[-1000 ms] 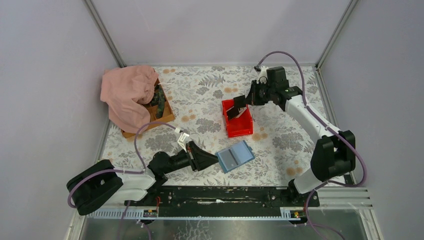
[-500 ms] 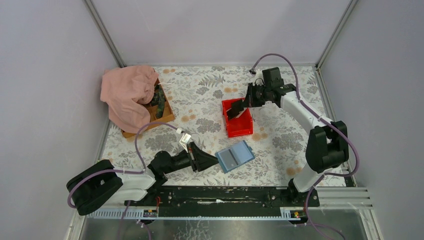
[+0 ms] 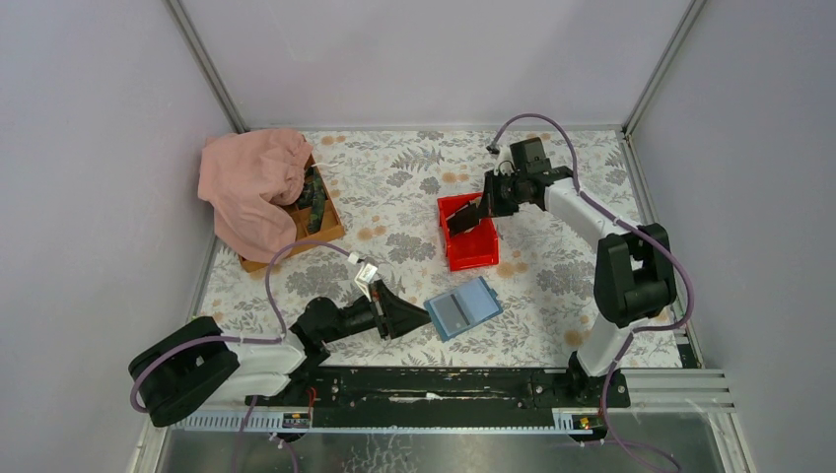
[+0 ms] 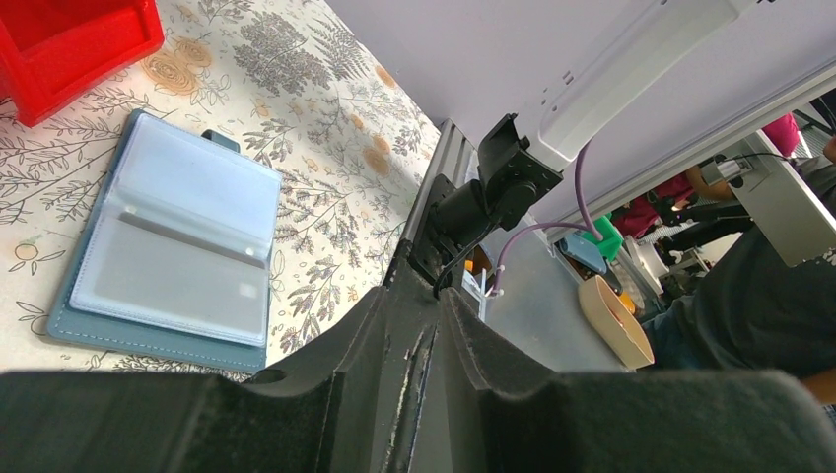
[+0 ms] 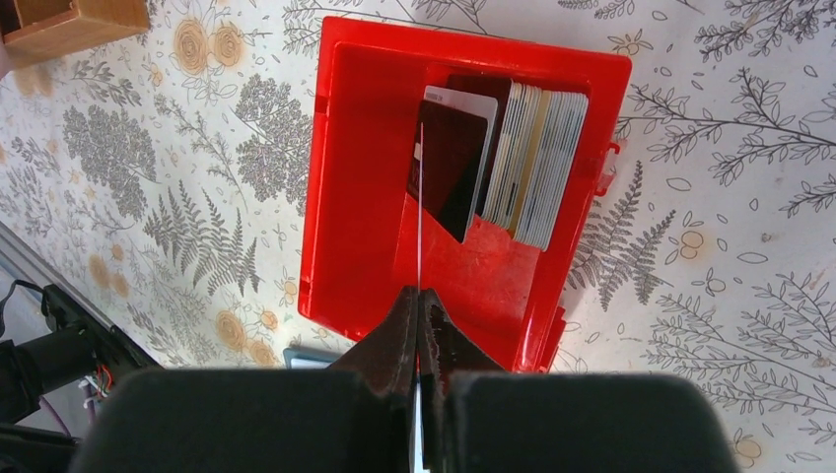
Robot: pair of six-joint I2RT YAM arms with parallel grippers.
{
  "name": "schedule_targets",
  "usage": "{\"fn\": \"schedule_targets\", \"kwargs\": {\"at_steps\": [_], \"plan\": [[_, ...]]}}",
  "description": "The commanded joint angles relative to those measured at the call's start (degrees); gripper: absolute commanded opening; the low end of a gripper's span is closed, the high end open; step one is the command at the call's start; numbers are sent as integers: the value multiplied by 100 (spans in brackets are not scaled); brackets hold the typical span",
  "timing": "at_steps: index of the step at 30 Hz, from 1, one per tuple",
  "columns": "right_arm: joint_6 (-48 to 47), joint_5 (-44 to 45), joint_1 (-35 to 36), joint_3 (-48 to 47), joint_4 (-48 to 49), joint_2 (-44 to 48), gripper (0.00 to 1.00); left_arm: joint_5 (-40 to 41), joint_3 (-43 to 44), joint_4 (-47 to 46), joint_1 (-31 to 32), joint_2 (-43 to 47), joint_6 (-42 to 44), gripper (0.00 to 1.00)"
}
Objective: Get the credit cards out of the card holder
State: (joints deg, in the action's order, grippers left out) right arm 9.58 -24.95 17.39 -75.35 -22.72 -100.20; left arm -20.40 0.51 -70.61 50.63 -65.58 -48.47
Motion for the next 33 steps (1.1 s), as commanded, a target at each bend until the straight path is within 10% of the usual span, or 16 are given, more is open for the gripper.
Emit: {"fn": "schedule_targets", "kwargs": {"at_steps": [1,15,18,33], "plan": [[-74,21,-16,-90,326,-58,0,32,35,3,22,138,192,34],[-104,146,0,-911,-30,-810,0,157,-34,415,17,527,263,34],[-96,180,1,-773,128,-688,33,178,-26,460,17,556,276,34],[367,899,343,1208,1037,2130,41,454,84,296,33,-15,280,34]]}}
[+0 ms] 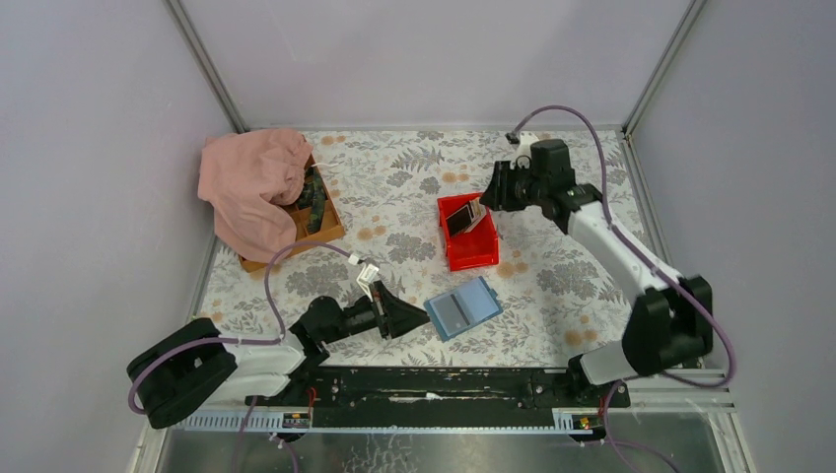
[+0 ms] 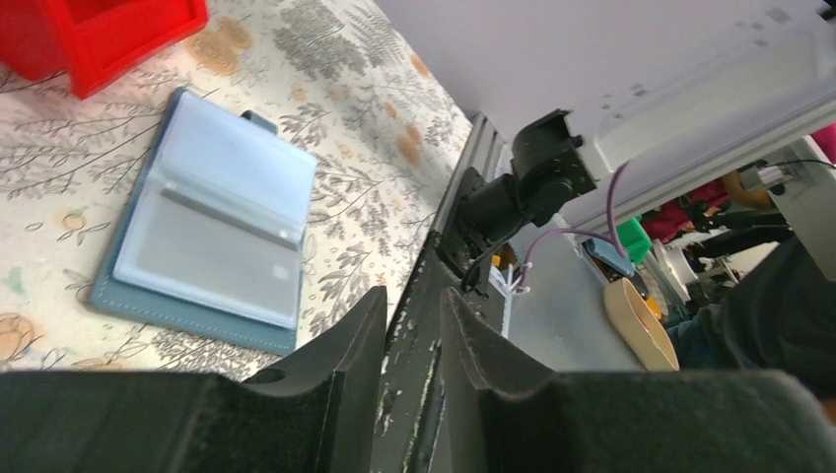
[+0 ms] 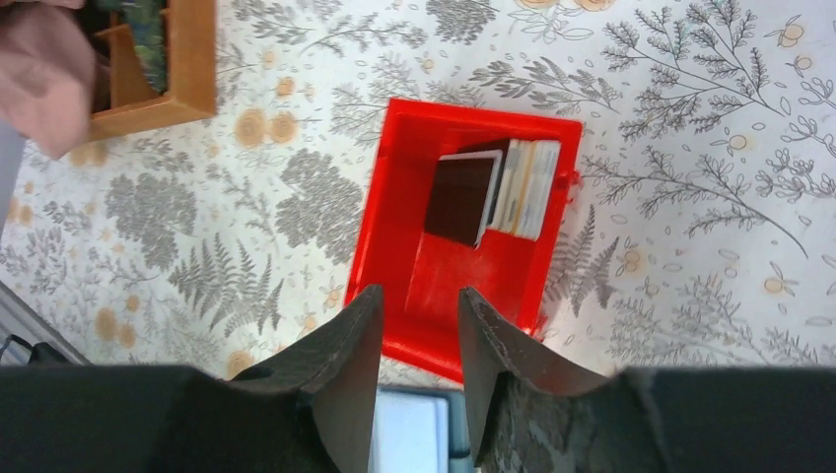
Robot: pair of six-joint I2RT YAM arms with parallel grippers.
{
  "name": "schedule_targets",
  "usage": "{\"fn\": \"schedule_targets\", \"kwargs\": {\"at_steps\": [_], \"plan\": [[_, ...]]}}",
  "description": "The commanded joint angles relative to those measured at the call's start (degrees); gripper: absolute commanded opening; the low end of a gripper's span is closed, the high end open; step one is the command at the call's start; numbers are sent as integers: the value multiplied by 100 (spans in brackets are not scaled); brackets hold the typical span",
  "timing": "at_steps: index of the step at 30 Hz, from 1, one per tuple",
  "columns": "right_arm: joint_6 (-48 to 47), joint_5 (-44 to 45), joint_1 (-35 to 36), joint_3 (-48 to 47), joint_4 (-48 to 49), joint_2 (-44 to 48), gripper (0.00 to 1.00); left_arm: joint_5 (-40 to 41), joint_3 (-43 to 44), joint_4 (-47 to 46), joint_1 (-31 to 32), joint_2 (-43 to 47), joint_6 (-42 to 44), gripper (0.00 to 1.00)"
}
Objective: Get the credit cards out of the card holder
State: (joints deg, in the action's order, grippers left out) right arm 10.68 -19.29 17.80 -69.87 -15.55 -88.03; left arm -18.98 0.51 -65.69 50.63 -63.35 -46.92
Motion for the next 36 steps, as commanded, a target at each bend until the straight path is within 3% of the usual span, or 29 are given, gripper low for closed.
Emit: {"fn": "schedule_targets", "kwargs": {"at_steps": [1,3,6,8,9,10,13,16,17,20,23,36], "plan": [[315,529,476,946,343,1144,47,397,70,-298,46,-363,103,33],[496,940,843,1641,339,1606,54,525,31,-512,55,-608,-24,32],[962,959,1331,2713,712,2286,56,674,95,-484,107,-984,-106,27],[1040,1120,1536,3007,637,2595,55,831,83,-552,250,-1136,-79,15],[1036,1308,1602,3082,404,2715,53,924,88,-539,345,-1189,-50,4],[1049,1550,1626,3206,208,2844,49,966,121,-508,438,-1250,-20,0],[1255,2100,1630,3766,-5,3300,20,1048,293,-437,744,-1516,62,0],[1428,2367,1626,4157,-44,3282,9,1072,550,-581,971,-1927,56,0],[1479,2410,1623,4209,-30,3218,7,1024,628,-686,1019,-2081,41,3],[1517,2298,1625,4144,-40,3070,6,840,741,-1206,1078,-2449,-58,41],[1577,2369,1632,4166,-60,2924,6,809,686,-1497,1084,-2611,-186,59],[1991,1582,1710,4756,842,2702,0,1096,473,-1132,1086,-2329,-78,65]]}}
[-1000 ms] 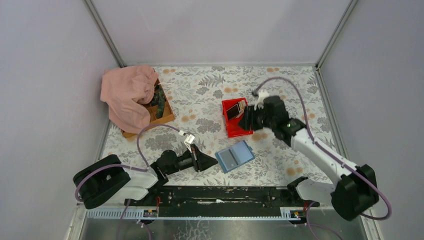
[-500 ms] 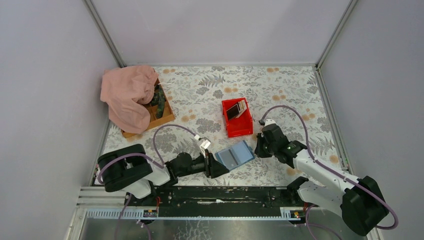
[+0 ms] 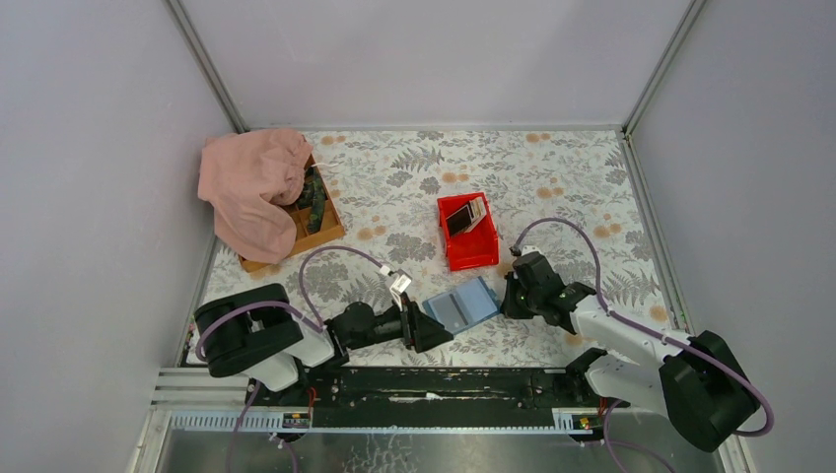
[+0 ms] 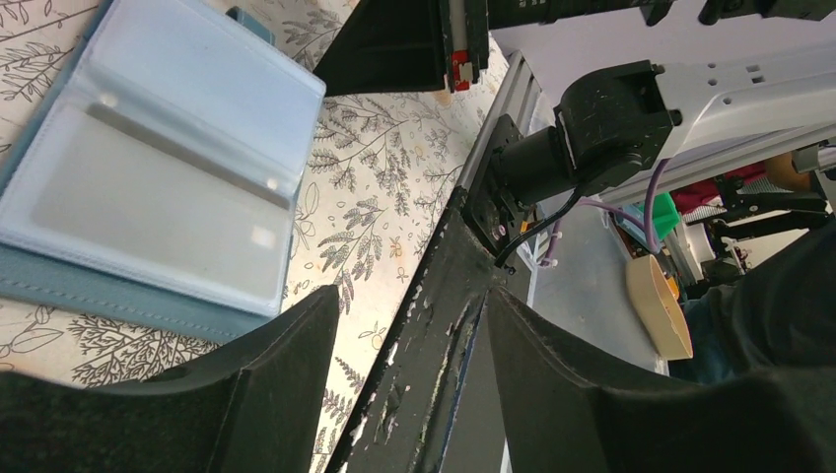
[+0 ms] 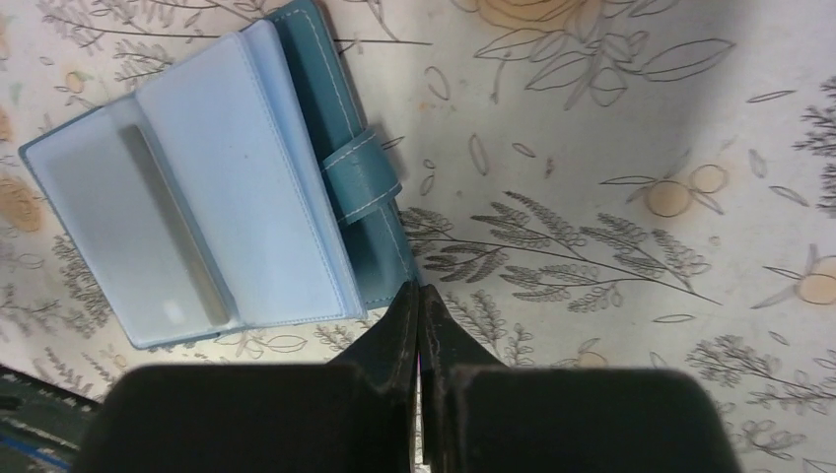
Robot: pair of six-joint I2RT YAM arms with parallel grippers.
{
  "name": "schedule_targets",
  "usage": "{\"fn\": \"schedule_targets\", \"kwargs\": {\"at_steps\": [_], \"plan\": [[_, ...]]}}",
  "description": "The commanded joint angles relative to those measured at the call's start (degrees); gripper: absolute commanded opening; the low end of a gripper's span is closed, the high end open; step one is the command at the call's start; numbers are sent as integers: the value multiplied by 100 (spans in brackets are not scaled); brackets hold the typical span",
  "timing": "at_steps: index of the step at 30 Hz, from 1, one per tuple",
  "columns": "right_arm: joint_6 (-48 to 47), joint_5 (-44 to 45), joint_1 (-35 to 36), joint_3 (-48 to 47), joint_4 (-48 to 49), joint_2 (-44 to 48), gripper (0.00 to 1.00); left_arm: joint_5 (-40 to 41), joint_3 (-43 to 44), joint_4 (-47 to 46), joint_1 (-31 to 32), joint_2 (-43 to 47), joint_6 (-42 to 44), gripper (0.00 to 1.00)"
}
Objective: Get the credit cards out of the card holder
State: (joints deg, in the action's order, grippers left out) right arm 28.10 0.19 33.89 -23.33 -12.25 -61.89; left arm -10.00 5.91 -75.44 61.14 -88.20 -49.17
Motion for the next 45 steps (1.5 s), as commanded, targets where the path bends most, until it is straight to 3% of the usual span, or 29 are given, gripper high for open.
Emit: {"fn": "schedule_targets", "kwargs": {"at_steps": [1,11,17,21,25,30,35,41,45], "plan": [[313,-410,172,148,599,97,0,215,-64,-106,31,177,164,65],[804,-403,1004,349,1044,-1,0,341,-125,17,36,417,182,64],[803,48,1147,8,32,1243,0,604,-275,797,-6,1172,364,61],[778,35,1145,-236,-205,1853,0,811,-299,1701,-175,1814,476,36],[757,-221,1150,-274,196,1570,0,834,-209,2281,-406,2185,591,4],[718,-390,1307,-458,858,639,0,795,137,2999,-540,2029,619,0],[566,-413,1443,-759,1263,-178,0,655,-6,2246,-583,1455,374,0],[470,-430,1446,-811,1718,-778,0,179,28,1018,-733,38,67,0],[493,-527,1446,-757,1950,-1124,0,-115,-164,-561,-900,-1115,-275,0]]}}
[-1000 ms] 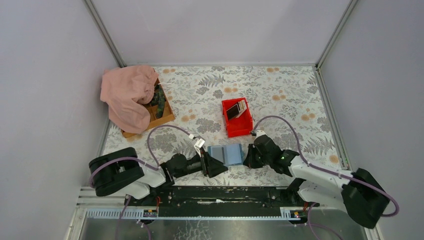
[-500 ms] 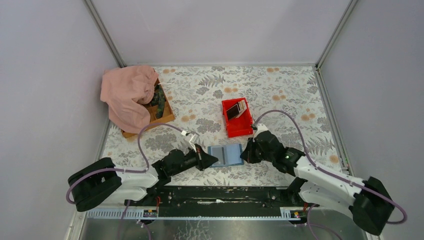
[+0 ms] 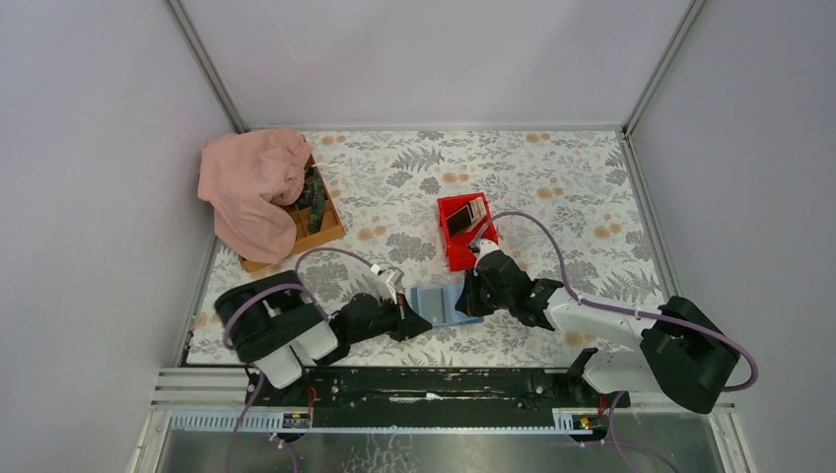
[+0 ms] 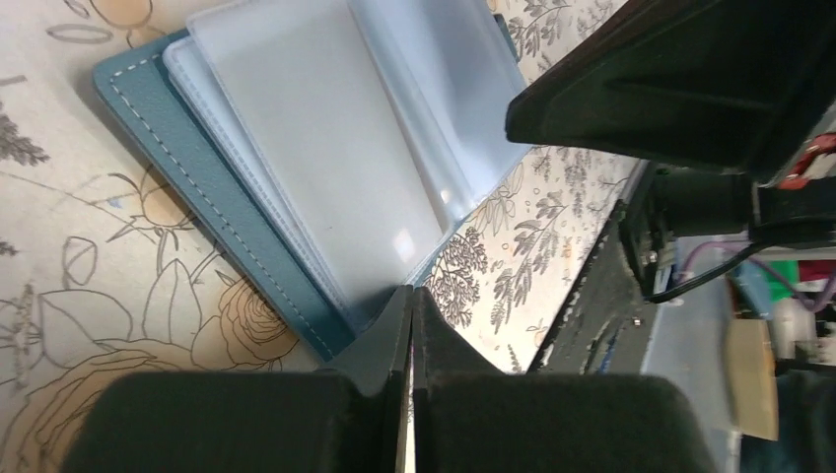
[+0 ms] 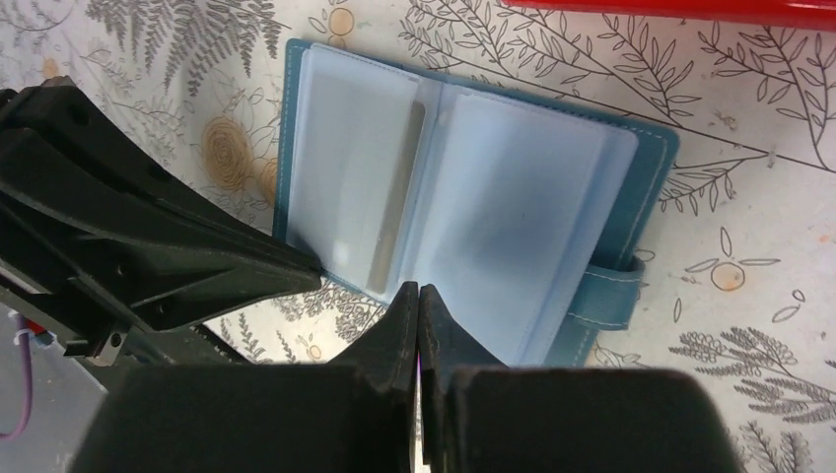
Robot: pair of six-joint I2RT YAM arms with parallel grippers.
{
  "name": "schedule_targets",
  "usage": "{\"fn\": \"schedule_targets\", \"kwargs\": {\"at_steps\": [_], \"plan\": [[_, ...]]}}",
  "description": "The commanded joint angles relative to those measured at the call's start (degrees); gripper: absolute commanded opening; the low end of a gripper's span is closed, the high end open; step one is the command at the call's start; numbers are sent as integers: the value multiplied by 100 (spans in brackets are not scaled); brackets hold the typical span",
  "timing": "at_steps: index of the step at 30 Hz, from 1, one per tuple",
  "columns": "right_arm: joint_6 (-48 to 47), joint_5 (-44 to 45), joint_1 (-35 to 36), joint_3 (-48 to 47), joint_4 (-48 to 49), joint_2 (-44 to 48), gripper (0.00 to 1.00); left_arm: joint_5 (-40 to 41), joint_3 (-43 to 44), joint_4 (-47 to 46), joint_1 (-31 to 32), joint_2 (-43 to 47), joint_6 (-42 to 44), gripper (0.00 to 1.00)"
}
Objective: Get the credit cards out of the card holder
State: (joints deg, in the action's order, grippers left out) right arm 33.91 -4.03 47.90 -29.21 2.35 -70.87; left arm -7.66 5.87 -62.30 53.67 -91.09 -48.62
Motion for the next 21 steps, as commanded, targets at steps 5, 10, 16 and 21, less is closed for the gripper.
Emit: {"fn": "schedule_targets", "kwargs": {"at_steps": [5,10,16,21], "plan": [[-99,-54,43,-39,654,-418,0,-475,-361,-2963,-355,-1885,-737,0],[-118,-110,43,-6,839,-542,0,-437,-377,-2884,-356,-1635,-631,0],[-124,-310,51,-9,1123,-786,0,-508,-339,-2887,-357,-1675,-627,0],[-92,-456,43,-19,1365,-1146,0,-532,-325,-2928,-358,-1768,-632,0]]}}
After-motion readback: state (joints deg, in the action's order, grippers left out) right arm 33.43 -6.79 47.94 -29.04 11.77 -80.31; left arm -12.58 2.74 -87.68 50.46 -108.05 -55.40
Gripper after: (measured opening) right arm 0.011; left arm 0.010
